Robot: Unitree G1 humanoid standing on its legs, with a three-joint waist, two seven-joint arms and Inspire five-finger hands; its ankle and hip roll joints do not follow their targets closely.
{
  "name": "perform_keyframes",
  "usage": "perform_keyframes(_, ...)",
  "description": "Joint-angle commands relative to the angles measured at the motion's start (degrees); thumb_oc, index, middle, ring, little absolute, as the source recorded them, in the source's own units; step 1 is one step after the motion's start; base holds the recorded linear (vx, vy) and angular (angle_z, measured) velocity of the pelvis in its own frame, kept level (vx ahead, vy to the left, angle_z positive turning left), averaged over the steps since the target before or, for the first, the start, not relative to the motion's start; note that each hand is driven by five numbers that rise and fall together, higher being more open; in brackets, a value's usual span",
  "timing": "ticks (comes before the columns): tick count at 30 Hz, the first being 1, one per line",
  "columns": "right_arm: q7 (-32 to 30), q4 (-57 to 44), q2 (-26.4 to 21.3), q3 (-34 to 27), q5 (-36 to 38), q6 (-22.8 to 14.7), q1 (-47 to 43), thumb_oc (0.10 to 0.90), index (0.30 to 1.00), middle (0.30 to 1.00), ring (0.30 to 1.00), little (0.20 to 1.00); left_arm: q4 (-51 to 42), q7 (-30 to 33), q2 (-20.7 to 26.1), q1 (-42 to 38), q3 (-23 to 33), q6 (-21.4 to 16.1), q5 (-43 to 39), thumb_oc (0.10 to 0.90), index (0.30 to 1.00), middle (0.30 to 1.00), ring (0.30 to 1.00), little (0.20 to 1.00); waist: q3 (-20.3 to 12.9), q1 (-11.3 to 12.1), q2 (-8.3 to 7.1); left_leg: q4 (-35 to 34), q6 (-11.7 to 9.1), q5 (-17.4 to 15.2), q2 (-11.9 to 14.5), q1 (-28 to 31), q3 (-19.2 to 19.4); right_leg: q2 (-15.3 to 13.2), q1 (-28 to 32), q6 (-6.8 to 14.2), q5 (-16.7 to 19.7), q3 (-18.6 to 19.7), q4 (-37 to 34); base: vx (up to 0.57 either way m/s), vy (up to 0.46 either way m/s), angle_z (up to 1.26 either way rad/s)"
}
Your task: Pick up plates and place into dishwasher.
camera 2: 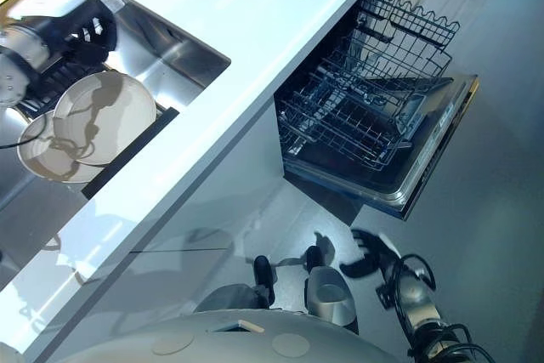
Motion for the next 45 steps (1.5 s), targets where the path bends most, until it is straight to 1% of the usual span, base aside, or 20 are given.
perform_keyframes(1,-1.44,-12.4,-3.36,0.43,4.1,-6.78,-4.3,0.8,0.9,0.9,0.9,0.9,-0.77,11.13,6.54,-9.62,0.33,-1.72,2.48,0.1,0.3,0.3,0.3,0.2,-5.52,0.33,3.61,0.09,2.05,-4.02,-2.28,0.53,-2.04,-0.07,-0.61,4.8,-3.69,-2.29,8.26,-0.06,-0.083,0.08)
perform_keyframes(3,-2.14,-17.73,-4.76,0.78,5.85,-8.22,-4.67,0.8,0.9,0.9,0.9,0.9,-1.12,14.27,7.95,-8.45,0.66,-1.59,3.62,0.1,0.3,0.3,0.3,0.2,-5.76,0.53,3.53,0.09,1.92,-4.17,-2.1,0.68,-1.94,-0.07,-0.28,4.94,-3.94,-2.65,7.85,-0.06,-0.079,0.03)
perform_keyframes(5,-1.62,-24.22,-6.17,0.41,9.36,-7.77,-5.58,0.8,0.9,0.9,0.9,0.9,-1.36,17.56,8.86,-6.38,2.0,-1.44,5.26,0.1,0.3,0.3,0.3,0.2,-5.89,0.72,3.39,0.09,1.82,-4.33,-1.86,0.91,-1.79,-0.02,0.1,5.02,-4.14,-2.98,7.41,-0.06,-0.079,0.01)
perform_keyframes(7,-1.34,-28.04,-6.75,0.1,11.16,-7.55,-6.26,0.8,0.9,0.9,0.9,0.9,-1.24,19.58,9.02,-4.33,3.56,-1.77,6.08,0.1,0.3,0.3,0.3,0.2,-6.08,0.88,3.26,0.09,1.77,-4.41,-1.76,1.0,-1.73,0.12,0.42,5.07,-4.32,-3.1,7.02,-0.05,-0.062,0.0)
perform_keyframes(9,-1.32,-32.04,-7.2,-0.39,13.18,-8.11,-7.16,0.8,0.9,0.9,0.9,0.9,-1.24,21.31,8.56,-0.71,6.55,-1.84,6.19,0.1,0.3,0.3,0.3,0.2,-6.25,1.07,3.16,0.09,1.68,-4.51,-1.68,1.1,-1.74,0.22,0.77,5.16,-4.34,-3.31,6.64,-0.05,-0.065,0.0)
perform_keyframes(10,-1.66,-33.71,-7.31,-0.65,13.03,-8.39,-7.73,0.8,0.9,0.9,0.9,0.9,-0.98,21.01,7.78,1.69,8.58,-1.95,5.27,0.171,0.361,0.361,0.361,0.271,-6.34,1.22,3.05,0.09,1.59,-4.54,-1.61,1.16,-1.75,0.28,0.9,5.25,-4.4,-3.43,6.48,-0.06,-0.067,-0.01)
perform_keyframes(12,-1.59,-35.7,-7.6,-1.06,13.33,-8.06,-8.49,0.8,0.9,0.9,0.9,0.9,-0.86,18.72,5.83,6.6,12.79,-2.32,2.46,0.602,0.731,0.731,0.731,0.702,-6.46,1.36,2.97,0.09,1.41,-4.58,-1.52,1.29,-1.93,0.38,1.29,5.24,-4.47,-3.63,6.03,-0.04,-0.05,-0.05)
perform_keyframes(13,-1.46,-35.95,-7.69,-1.2,13.07,-7.95,-8.78,0.8,0.9,0.9,0.9,0.9,-0.96,16.61,4.89,8.52,14.5,-1.98,0.21,0.8,0.9,0.9,0.9,0.9,-6.49,1.39,2.94,0.09,1.34,-4.58,-1.5,1.37,-1.99,0.39,1.49,5.19,-4.47,-3.75,5.84,-0.03,-0.041,-0.05)
perform_keyframes(14,-1.17,-36.19,-7.45,-1.46,12.56,-7.64,-9.01,0.8,0.9,0.9,0.9,0.9,-1.18,12.58,2.44,11.46,17.11,-1.47,-3.72,0.8,0.9,0.9,0.9,0.9,-6.52,1.58,2.79,0.09,1.16,-4.52,-1.39,1.48,-2.05,0.39,1.84,5.05,-4.5,-4.0,5.47,-0.03,-0.04,-0.03)
perform_keyframes(17,-0.02,-34.79,-5.88,-1.85,11.6,-6.95,-8.64,0.8,0.9,0.9,0.9,0.9,-1.98,4.49,-3.12,16.88,22.85,1.15,-8.96,0.8,0.9,0.9,0.9,0.9,-6.7,1.77,2.52,0.09,0.88,-4.4,-1.26,1.54,-2.24,0.47,2.59,4.71,-4.69,-4.41,4.55,-0.02,-0.042,0.01)
perform_keyframes(19,1.83,-32.1,-3.78,-2.01,10.76,-6.62,-7.51,0.8,0.9,0.9,0.9,0.9,-2.48,-2.7,-8.05,19.97,26.25,5.22,-13.09,0.8,0.9,0.9,0.9,0.9,-6.76,1.8,2.37,0.09,0.54,-4.15,-1.13,1.5,-2.52,0.46,3.19,4.38,-4.63,-5.06,3.74,-0.01,-0.018,0.01)
perform_keyframes(20,1.88,-32.02,-3.73,-1.98,10.7,-6.6,-7.47,0.8,0.9,0.9,0.9,0.9,-2.53,-2.95,-8.17,20.14,26.39,5.44,-13.24,0.8,0.9,0.9,0.9,0.9,-6.76,1.77,2.38,0.09,0.53,-4.14,-1.13,1.5,-2.54,0.45,3.21,4.38,-4.62,-5.08,3.72,0.0,0.0,0.0)
perform_keyframes(21,2.61,-31.17,-3.02,-1.96,10.05,-6.73,-6.89,0.8,0.9,0.9,0.9,0.9,-2.33,-4.67,-9.84,20.83,26.96,7.32,-14.07,0.8,0.9,0.9,0.9,0.9,-6.68,1.66,2.27,0.09,0.45,-4.07,-1.1,1.46,-2.59,0.47,3.37,4.29,-4.57,-5.24,3.43,0.0,0.0,0.0)
perform_keyframes(23,3.72,-30.37,-2.53,-1.65,10.25,-6.14,-6.02,0.8,0.9,0.9,0.9,0.9,-1.54,-7.44,-11.45,21.53,27.15,9.29,-16.1,0.8,0.9,0.9,0.9,0.9,-6.51,1.4,2.16,0.09,0.32,-3.89,-1.05,1.3,-2.59,0.5,3.44,4.18,-4.37,-5.39,3.14,0.0,0.0,0.0)
perform_keyframes(26,4.59,-28.91,-2.41,-0.73,10.14,-5.88,-4.67,0.8,0.9,0.9,0.9,0.9,1.74,-9.59,-13.46,21.82,26.83,10.4,-18.6,0.8,0.9,0.9,0.9,0.9,-5.88,0.9,2.14,0.09,0.13,-3.51,-1.12,0.77,-2.37,0.32,3.17,3.98,-4.19,-5.47,2.97,-0.01,0.04,0.01)
perform_keyframes(33,4.31,-24.9,-2.91,1.42,7.73,-6.58,-2.1,0.8,0.9,0.9,0.9,0.9,6.47,-7.88,-14.05,21.9,26.1,11.07,-20.34,0.8,0.9,0.9,0.9,0.9,-4.95,-0.16,2.38,0.09,-0.18,-3.11,-1.19,-0.09,-1.53,0.05,2.45,3.85,-4.36,-5.41,2.49,0.02,0.066,-0.02)
perform_keyframes(38,3.8,-22.05,-3.4,2.7,5.19,-6.24,0.21,0.8,0.9,0.9,0.9,0.9,7.02,-2.93,-12.8,21.52,26.73,10.39,-19.65,0.8,0.9,0.9,0.9,0.9,-4.67,-0.59,2.48,0.09,-0.31,-2.95,-1.43,-0.68,-1.25,-0.27,1.91,3.98,-4.32,-5.3,2.47,0.04,0.053,-0.02)
perform_keyframes(42,3.07,-19.78,-3.32,3.55,3.22,-5.99,1.23,0.8,0.9,0.9,0.9,0.9,6.38,-0.22,-11.92,20.46,27.11,10.46,-22.4,0.8,0.9,0.9,0.9,0.9,-4.2,-0.71,2.67,0.09,-0.25,-2.74,-1.53,-1.15,-1.31,-0.43,1.06,4.03,-4.5,-5.06,3.05,0.02,0.039,-0.02)
perform_keyframes(44,2.47,-18.67,-3.12,3.89,2.81,-5.81,1.28,0.8,0.9,0.9,0.9,0.9,6.0,0.27,-12.21,19.73,27.14,11.18,-26.01,0.8,0.9,0.9,0.9,0.9,-3.92,-0.68,2.82,0.09,-0.21,-2.62,-1.52,-1.41,-1.32,-0.47,0.59,4.07,-4.59,-5.07,3.4,0.0,0.017,0.0)
perform_keyframes(45,2.26,-17.69,-2.62,3.99,1.74,-5.98,1.38,0.8,0.9,0.9,0.9,0.9,5.57,-0.68,-12.87,19.47,27.63,11.8,-30.58,0.8,0.9,0.9,0.9,0.9,-3.68,-0.65,2.9,0.09,-0.19,-2.5,-1.48,-1.48,-1.27,-0.53,0.33,4.19,-4.74,-5.04,3.72,0.0,0.0,0.0)
